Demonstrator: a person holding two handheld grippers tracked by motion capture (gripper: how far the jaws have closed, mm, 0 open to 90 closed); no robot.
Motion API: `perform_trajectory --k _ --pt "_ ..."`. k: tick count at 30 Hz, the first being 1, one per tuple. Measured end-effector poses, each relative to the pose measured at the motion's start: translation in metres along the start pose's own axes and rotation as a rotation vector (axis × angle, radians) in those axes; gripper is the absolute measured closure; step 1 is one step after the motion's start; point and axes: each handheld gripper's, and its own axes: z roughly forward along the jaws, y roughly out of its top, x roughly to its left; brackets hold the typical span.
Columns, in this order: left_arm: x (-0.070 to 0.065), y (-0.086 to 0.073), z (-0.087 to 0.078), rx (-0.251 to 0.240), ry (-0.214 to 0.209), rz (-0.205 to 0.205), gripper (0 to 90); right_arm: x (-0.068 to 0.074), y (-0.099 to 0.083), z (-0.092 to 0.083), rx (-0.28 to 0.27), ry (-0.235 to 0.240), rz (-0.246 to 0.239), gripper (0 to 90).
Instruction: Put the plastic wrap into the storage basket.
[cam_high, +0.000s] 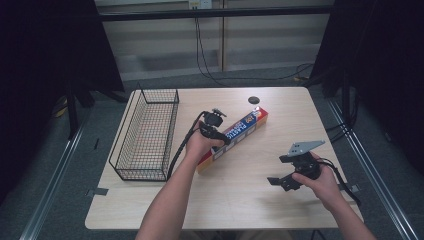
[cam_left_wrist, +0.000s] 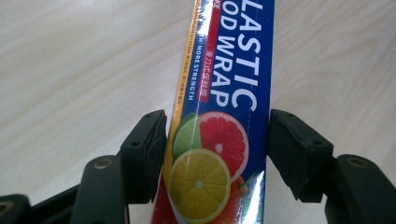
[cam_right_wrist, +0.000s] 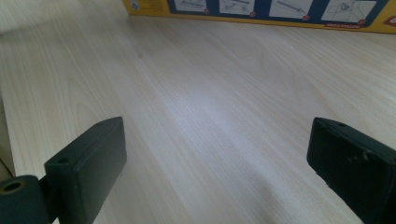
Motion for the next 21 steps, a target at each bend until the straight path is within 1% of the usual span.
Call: perform_trajectory --k 1,2,3,4,5,6,9,10,11,12,14,15,16,17,18,19,20,21 --pt "-0.002 -0.003 -0.002 -0.001 -0.001 -0.004 39.1 0.001 0.000 0.000 0.001 -0.001 0.001 4.5" --pt "-0.002 -0.005 -0.004 0.006 -0.004 0.002 39.3 0.001 0.001 0.000 -0.002 0.001 0.002 4.5" --pt "-0.002 -0.006 -0.005 0.009 0.000 -0.004 39.2 0.001 0.001 0.000 -0.004 0.002 0.002 4.5" --pt "-0.003 -0.006 -0.006 0.012 0.005 0.005 38.8 0.001 0.001 0.001 -0.004 0.000 0.003 4.5" --pt "-0.003 -0.006 -0.005 0.001 0.004 0.008 38.5 0.002 0.002 0.001 -0.002 0.003 -0.001 4.5" --pt "-0.002 -0.005 -0.005 0.010 0.007 0.007 38.1 0.002 0.002 0.001 0.000 -0.001 0.000 4.5" --pt "-0.001 -0.001 -0.001 0.001 0.013 0.006 31.4 0.002 0.002 0.001 -0.002 0.002 -0.001 4.5" --pt "0.000 0.001 0.001 -0.008 0.013 0.000 29.0 0.002 0.002 0.001 -0.004 0.003 -0.002 4.5" --pt "0.001 0.003 0.003 -0.001 0.008 -0.003 27.0 0.002 0.002 0.000 -0.004 -0.001 -0.002 4.5" --pt "0.000 0.005 0.006 -0.010 0.013 -0.026 27.1 0.001 0.002 0.001 -0.006 0.002 -0.003 4.5" --pt "0.001 0.009 0.011 -0.005 0.007 0.003 25.9 0.000 0.002 0.001 -0.005 0.000 -0.003 4.5" --pt "0.001 0.011 0.013 -0.011 0.009 0.000 25.2 0.000 0.001 0.000 -0.002 0.000 -0.002 4.5" --pt "0.000 0.013 0.016 -0.012 0.005 0.004 25.3 0.000 0.001 0.000 -0.001 0.001 -0.003 4.5" --pt "-0.002 0.015 0.019 -0.020 0.010 0.007 25.3 -0.001 0.001 0.000 -0.003 -0.001 -0.001 4.5" --pt "-0.002 0.017 0.022 -0.016 0.012 0.012 25.6 -0.001 0.001 -0.001 -0.003 -0.003 0.000 4.6" --pt "-0.003 0.018 0.024 -0.011 0.016 0.011 26.5 -0.002 0.000 -0.001 -0.003 -0.004 -0.003 4.7" --pt "-0.003 0.019 0.026 -0.011 0.009 0.016 27.8 -0.003 0.000 -0.001 -0.005 -0.001 -0.001 4.7" --pt "-0.005 0.020 0.029 -0.011 -0.002 0.024 30.9 -0.003 0.000 -0.002 -0.006 0.004 0.002 4.8"
